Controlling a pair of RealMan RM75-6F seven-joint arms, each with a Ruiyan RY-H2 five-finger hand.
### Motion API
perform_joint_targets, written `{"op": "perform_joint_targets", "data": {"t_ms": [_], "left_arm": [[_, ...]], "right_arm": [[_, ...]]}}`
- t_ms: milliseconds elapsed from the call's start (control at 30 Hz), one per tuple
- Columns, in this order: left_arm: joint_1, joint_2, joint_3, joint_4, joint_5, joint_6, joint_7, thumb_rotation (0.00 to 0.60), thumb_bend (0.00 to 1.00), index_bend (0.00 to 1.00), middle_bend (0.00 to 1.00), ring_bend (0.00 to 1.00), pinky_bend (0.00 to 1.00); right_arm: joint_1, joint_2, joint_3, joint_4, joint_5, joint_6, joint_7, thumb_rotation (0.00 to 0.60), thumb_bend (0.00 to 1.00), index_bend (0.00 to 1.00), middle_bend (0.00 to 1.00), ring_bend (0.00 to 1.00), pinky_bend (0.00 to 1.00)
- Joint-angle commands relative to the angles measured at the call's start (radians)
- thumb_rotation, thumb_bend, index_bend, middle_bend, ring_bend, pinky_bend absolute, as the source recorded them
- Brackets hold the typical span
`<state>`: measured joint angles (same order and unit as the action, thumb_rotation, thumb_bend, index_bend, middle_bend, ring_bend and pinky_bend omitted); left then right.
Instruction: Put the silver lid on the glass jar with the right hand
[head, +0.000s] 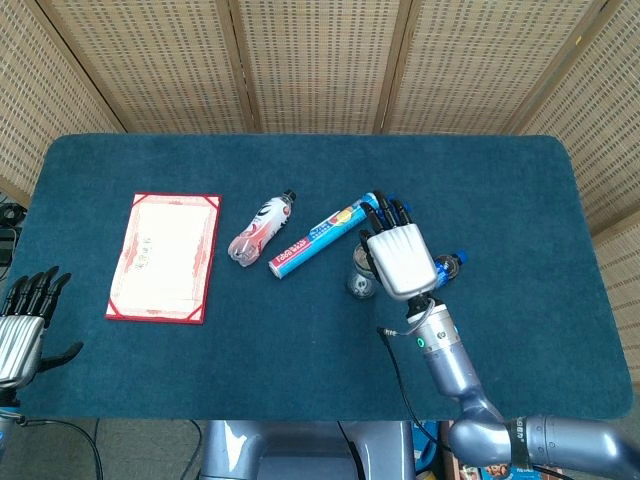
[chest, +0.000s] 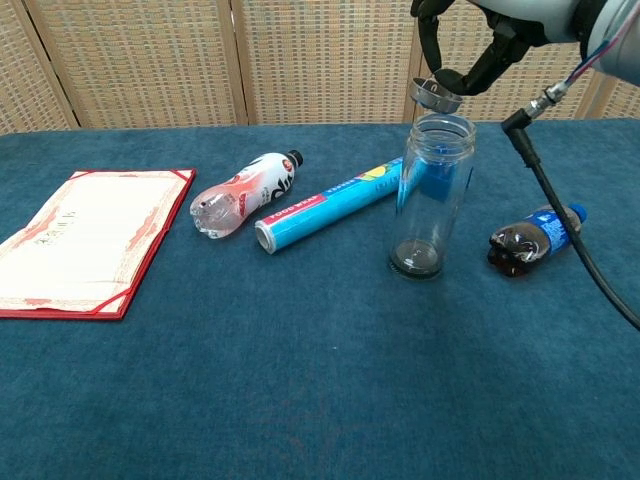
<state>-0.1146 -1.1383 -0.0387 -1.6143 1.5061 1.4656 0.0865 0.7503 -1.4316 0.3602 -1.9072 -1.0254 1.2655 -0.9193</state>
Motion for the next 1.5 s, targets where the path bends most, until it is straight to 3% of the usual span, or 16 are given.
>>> {"op": "perform_joint_targets", "data": {"t_ms": [33,1500], "left_arm": [[-0.001,0.005,-0.004,-0.009,0.000,0.003,-0.002,0.600,0.20,0.00,0.00,0.00,0.00],[-0.003,0.025,-0.007,-0.045,0.008,0.015,-0.021,0.600,0.20,0.00,0.00,0.00,0.00]], "right_arm": [[0.002,0.005,-0.011,0.008,-0.003,0.008,0.013,0.600,0.58,0.64,0.25,0.01,0.21],[0.037,-0.026,-0.072,0.087,0.014,0.037,0.076,0.600,0.58,0.64,0.25,0.02,0.21]]}}
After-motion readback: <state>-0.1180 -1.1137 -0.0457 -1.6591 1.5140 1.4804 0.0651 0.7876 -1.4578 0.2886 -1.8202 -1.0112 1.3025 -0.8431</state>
